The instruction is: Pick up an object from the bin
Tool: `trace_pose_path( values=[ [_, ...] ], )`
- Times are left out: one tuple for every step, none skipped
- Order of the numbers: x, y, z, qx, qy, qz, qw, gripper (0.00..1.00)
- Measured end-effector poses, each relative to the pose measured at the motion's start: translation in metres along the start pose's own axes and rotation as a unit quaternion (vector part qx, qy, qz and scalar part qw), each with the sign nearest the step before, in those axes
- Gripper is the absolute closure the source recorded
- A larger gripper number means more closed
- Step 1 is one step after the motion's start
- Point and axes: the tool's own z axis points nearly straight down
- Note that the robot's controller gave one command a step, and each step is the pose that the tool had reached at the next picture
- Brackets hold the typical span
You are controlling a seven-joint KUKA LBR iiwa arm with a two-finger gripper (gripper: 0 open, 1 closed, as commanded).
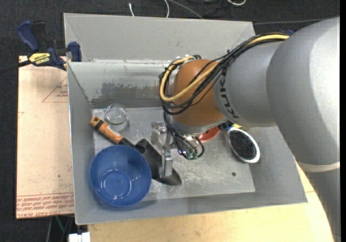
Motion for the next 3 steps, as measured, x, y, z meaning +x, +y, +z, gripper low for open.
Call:
trace_pose_path(
  values=[
    [0.010,0.007,0.014,0.000,0.0011,0.000,1.0000,0.00],
    [0.012,0.009,0.010,0.001,-0.0003,-0.018,0.9998,0.00],
    [0.002,0.022,-0.029,0.000,-0.0026,-0.122,0.9925,0.00]
  ],
)
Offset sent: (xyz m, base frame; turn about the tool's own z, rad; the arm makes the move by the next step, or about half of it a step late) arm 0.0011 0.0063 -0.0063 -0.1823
